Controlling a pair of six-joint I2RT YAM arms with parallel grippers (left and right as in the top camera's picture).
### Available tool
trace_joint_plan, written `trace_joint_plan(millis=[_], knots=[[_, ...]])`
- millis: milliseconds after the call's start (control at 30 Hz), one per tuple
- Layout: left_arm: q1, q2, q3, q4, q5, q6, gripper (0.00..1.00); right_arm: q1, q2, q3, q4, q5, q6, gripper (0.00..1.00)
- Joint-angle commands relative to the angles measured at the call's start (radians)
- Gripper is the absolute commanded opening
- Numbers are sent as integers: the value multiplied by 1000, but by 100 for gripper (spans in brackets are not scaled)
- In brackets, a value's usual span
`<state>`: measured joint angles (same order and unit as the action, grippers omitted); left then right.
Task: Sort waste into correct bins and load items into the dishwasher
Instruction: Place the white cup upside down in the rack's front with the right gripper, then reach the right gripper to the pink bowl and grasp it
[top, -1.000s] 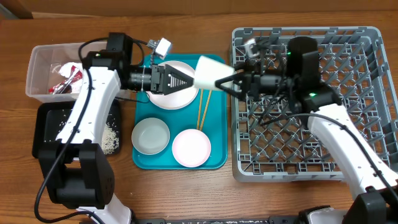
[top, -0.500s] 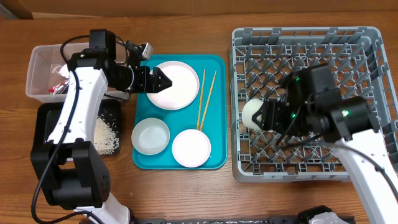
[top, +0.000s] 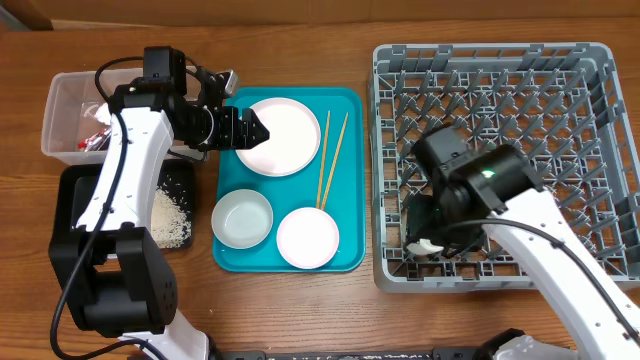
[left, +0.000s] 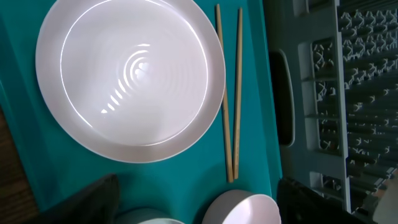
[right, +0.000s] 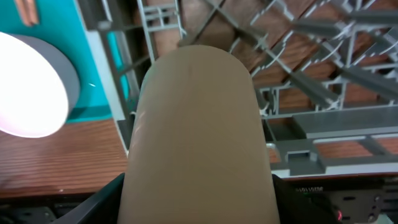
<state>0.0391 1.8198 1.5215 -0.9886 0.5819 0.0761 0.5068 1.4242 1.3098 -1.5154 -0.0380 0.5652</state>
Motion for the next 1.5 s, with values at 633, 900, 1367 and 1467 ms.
trace_joint_plan(millis=[633,900,1367,1467], knots=[[-13,-15,59,-19,-16,-9,86,-3,95,247,156,-16,-46,88],[-11,-16,245,-185,-166,-13,86,94,185,254,306,-79,-45,81],[10,-16,284,-128,-252,-13,100,256,592,245,328,-68,-129,61],[29,-16,288,-122,-270,-13,100,256,615,229,354,-68,-129,53]])
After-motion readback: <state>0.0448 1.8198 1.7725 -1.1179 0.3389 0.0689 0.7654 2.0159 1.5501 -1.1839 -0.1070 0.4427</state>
